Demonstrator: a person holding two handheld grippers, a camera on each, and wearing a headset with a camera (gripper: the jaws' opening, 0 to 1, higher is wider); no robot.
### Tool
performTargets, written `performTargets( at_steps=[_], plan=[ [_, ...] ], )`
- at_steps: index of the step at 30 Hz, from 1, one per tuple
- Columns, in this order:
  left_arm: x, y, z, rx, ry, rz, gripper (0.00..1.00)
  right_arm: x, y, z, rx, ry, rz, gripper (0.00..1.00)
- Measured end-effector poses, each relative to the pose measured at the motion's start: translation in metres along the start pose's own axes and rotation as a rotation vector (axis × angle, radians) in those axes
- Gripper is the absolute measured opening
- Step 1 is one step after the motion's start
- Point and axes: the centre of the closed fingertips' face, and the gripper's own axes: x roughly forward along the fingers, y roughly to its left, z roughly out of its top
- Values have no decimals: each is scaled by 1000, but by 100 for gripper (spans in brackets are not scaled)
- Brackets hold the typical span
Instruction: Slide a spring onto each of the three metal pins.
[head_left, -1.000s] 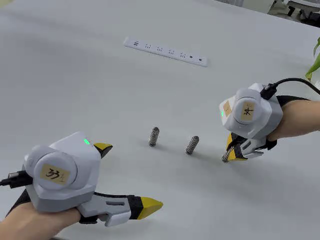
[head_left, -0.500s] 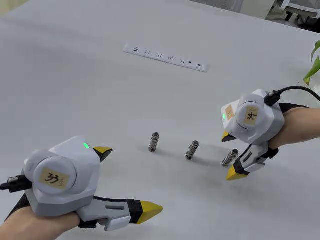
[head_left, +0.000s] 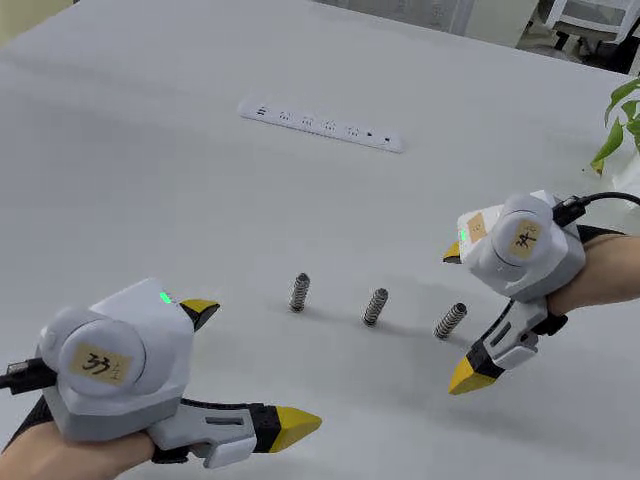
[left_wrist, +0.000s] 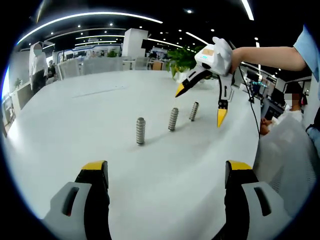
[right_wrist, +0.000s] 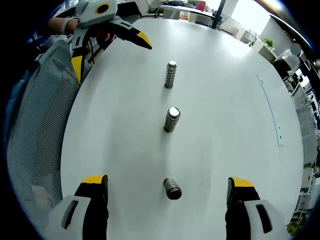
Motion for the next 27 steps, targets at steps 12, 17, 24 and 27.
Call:
performTargets(
  at_steps=[12, 17, 24, 27],
  plan=[
    [-1, 1, 2, -5, 2, 3, 96, -17, 10, 1, 111, -126, -49, 99],
    [-3, -1, 2, -2, 4, 6, 96, -27, 19, 0, 152, -195, -87, 99],
    [-5, -1, 4, 8, 6, 9, 96, -38, 35, -11, 228, -261, -126, 99],
    [-6, -2, 7, 16, 6, 9, 96, -40, 42, -17, 257, -276, -135, 99]
  ],
)
